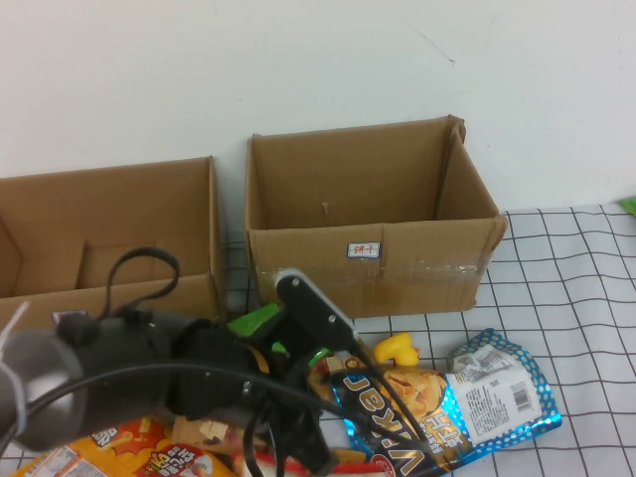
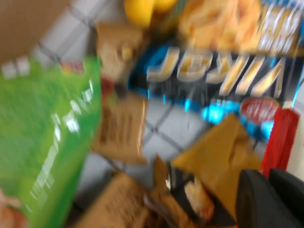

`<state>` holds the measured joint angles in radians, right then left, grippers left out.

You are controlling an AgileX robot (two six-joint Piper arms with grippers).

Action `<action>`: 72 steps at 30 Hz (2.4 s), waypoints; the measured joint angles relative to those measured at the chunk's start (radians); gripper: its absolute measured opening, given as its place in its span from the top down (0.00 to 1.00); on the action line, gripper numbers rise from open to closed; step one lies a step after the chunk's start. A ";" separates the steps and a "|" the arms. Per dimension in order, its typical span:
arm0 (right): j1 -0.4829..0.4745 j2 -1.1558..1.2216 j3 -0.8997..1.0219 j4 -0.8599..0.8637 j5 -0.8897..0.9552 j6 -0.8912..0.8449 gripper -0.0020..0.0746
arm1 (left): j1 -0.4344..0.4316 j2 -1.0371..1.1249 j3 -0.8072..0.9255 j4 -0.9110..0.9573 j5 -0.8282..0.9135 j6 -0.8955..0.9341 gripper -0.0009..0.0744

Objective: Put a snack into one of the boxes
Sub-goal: Pick up the potato chip

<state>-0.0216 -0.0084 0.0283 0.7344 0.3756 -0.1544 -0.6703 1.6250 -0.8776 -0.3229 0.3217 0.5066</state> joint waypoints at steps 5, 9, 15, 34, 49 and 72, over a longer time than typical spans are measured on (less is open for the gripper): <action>0.000 0.000 0.000 0.004 0.009 0.000 0.98 | 0.017 0.016 0.000 0.000 0.116 -0.077 0.63; 0.000 0.000 0.000 0.004 0.010 -0.002 0.98 | 0.017 -0.030 0.000 0.000 0.237 -0.173 0.31; 0.000 0.000 0.000 0.004 0.012 -0.008 0.98 | 0.055 -0.118 0.000 0.000 0.423 -0.273 0.24; 0.000 0.000 0.000 0.008 0.012 -0.020 0.98 | 0.245 -0.309 0.327 -0.563 0.251 -0.079 0.24; 0.000 0.000 0.000 0.019 0.012 -0.025 0.98 | 0.245 -0.114 0.329 -0.696 0.098 -0.001 0.24; 0.000 0.000 0.000 0.026 0.012 -0.042 0.98 | 0.245 0.083 0.327 -1.084 0.139 0.342 0.29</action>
<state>-0.0216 -0.0084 0.0283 0.7602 0.3872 -0.1959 -0.4253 1.7078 -0.5504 -1.4067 0.4609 0.8482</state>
